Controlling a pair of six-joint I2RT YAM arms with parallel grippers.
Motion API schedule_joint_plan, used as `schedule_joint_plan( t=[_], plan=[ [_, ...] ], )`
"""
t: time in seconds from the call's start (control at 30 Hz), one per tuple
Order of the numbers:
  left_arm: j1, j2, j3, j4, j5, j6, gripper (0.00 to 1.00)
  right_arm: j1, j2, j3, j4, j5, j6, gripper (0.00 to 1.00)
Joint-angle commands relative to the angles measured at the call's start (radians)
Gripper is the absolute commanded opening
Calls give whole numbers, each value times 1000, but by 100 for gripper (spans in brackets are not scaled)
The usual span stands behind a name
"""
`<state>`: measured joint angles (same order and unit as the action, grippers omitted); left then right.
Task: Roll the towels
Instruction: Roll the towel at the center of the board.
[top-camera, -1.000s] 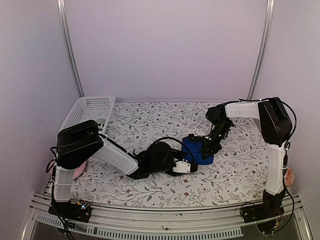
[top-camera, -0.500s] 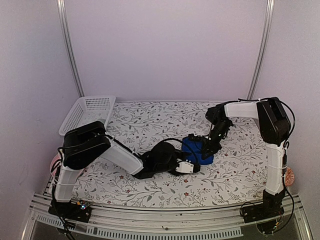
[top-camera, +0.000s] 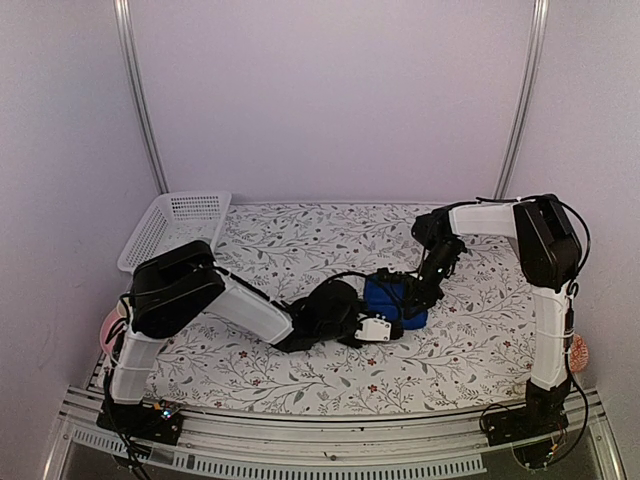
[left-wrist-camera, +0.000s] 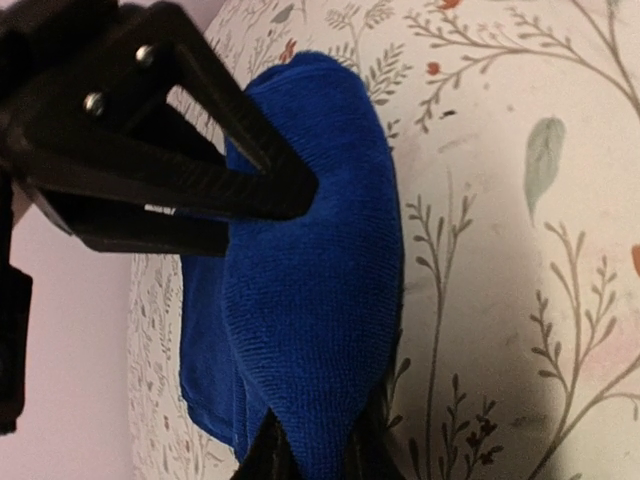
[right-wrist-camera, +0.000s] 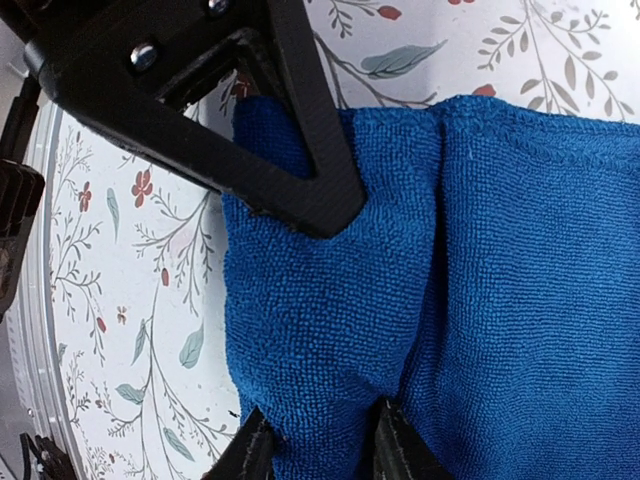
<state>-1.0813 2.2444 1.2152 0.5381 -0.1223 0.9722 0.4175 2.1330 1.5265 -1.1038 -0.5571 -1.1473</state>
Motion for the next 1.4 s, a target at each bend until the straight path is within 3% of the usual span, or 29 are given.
schedule_joint_plan(
  t=[0.0, 0.27, 0.4, 0.8, 1.07, 1.37],
  plan=[
    [18, 25, 22, -120, 8, -47, 0, -8, -24, -23, 57, 57, -25, 36],
    [18, -45, 41, -305, 142, -213, 0, -13, -245, -112, 155, 88, -18, 60],
    [24, -49, 71, -411, 206, -322, 0, -14, -382, -206, 242, 142, -17, 65],
    [104, 58, 299, -713, 494, -541, 0, -6, -868, -788, 751, 163, -167, 78],
    [157, 137, 412, -835, 652, -629, 2, 124, -855, -959, 1047, 289, -148, 77],
    [208, 218, 469, -883, 750, -684, 4, 211, -676, -934, 1224, 461, -55, 67]
  ],
)
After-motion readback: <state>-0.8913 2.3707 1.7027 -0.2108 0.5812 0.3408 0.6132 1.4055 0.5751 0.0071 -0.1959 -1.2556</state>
